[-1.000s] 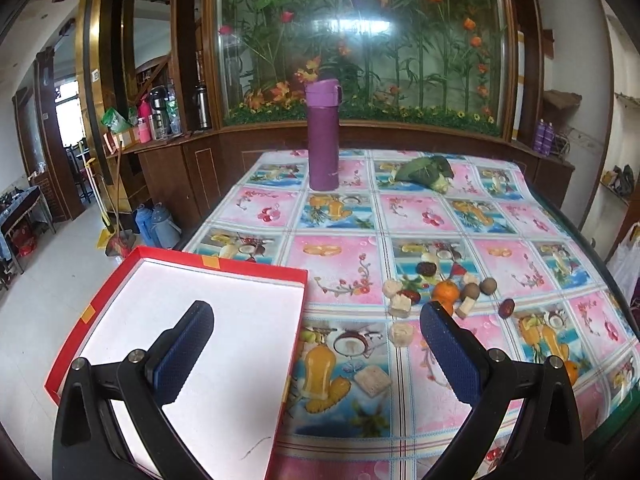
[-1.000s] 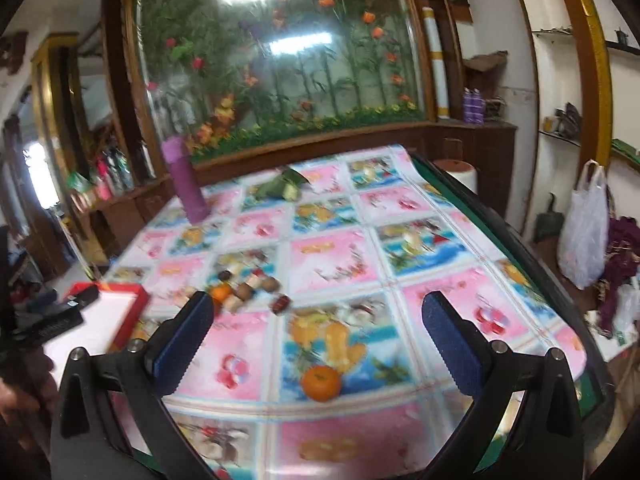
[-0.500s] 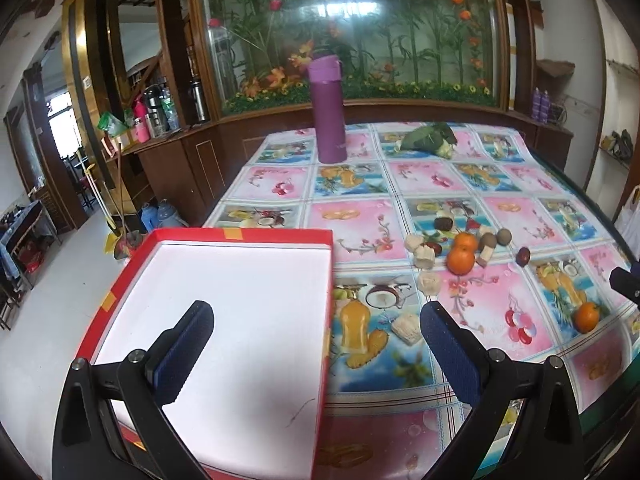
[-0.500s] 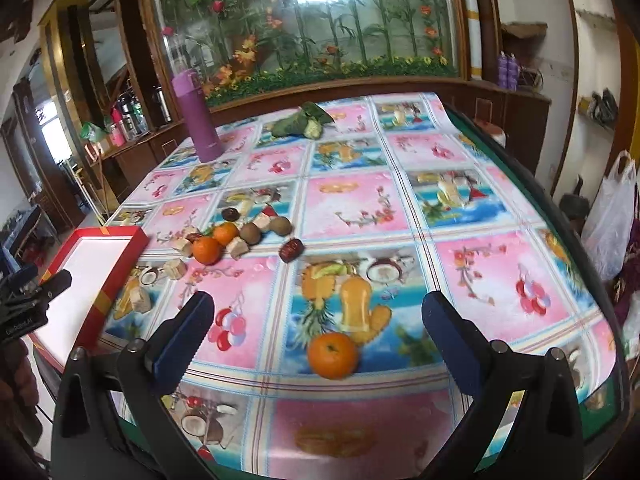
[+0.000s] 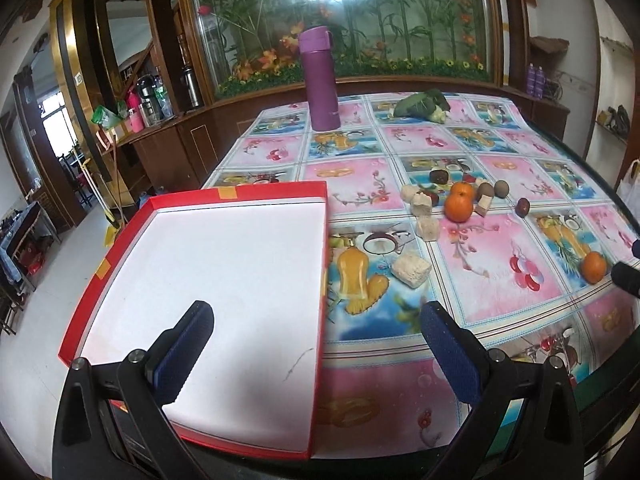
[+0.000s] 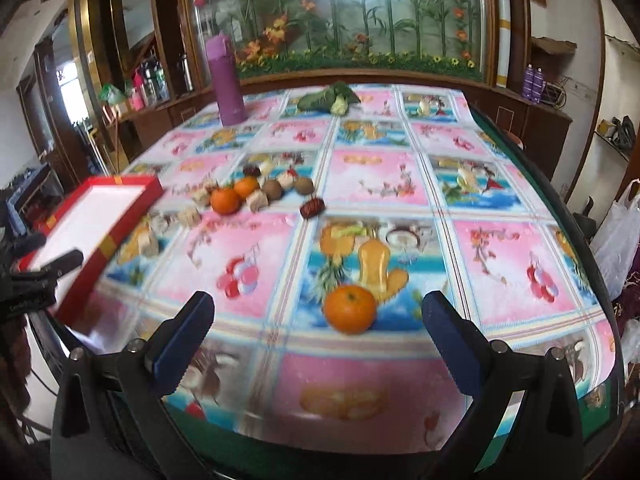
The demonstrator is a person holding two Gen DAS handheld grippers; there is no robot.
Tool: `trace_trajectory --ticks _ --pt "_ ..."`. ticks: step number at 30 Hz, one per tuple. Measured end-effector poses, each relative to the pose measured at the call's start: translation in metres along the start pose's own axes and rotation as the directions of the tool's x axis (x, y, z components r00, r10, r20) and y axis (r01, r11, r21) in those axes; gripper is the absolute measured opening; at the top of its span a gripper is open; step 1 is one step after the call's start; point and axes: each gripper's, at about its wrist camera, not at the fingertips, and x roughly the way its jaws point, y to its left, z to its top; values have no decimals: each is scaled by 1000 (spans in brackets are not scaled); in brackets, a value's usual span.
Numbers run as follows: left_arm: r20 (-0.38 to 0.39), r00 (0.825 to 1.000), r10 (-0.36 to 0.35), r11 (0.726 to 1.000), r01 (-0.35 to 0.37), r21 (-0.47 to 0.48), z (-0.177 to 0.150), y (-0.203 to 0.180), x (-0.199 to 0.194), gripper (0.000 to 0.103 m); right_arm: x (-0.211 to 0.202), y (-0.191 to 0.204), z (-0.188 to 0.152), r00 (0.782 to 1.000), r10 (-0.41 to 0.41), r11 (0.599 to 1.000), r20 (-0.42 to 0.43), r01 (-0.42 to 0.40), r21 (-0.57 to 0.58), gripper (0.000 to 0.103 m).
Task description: Organize fruits
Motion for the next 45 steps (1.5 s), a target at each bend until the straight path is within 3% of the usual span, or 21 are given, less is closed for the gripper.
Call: trace_trajectory --ticks 4,10,12,17,20,23,27,34,36,41,45 --pt "-4 999 -43 999 43 30 9 -14 7 103 6 -11 -9 1000 -20 1000 -22 20 11 102" --pt "-31 997 -65 997 67 48 11 -24 18 102 22 -18 -5 999 -14 999 -51 16 39 82" --pt "-34 997 -71 996 73 56 13 -25 19 102 31 -18 -2 997 -4 999 -72 7 48 70" --pt "-48 994 -98 992 102 74 20 -26 28 102 53 -23 0 989 -5 996 -146 19 92 53" --pt "-64 991 -116 987 122 102 23 -28 36 92 55 -24 0 987 -18 996 -157 32 89 38" --pt "-105 985 -140 982 152 115 24 -29 45 81 56 -25 0 989 -12 995 -149 27 94 37" --pt "-150 971 -188 977 200 74 28 -27 54 79 57 -31 1 990 53 990 -132 -34 138 37" --pt "-184 951 -247 957 269 107 32 -46 63 75 57 -31 2 988 92 985 -121 -73 155 37" --pt "-203 949 -243 957 268 109 32 -47 70 64 58 -32 2 987 100 984 -123 -80 159 37" --pt "-257 930 -261 955 287 69 30 -41 89 47 58 -32 2 987 107 983 -124 -86 160 37" --pt "-244 928 -280 950 304 66 29 -40 89 44 58 -32 2 986 106 984 -126 -85 156 37"
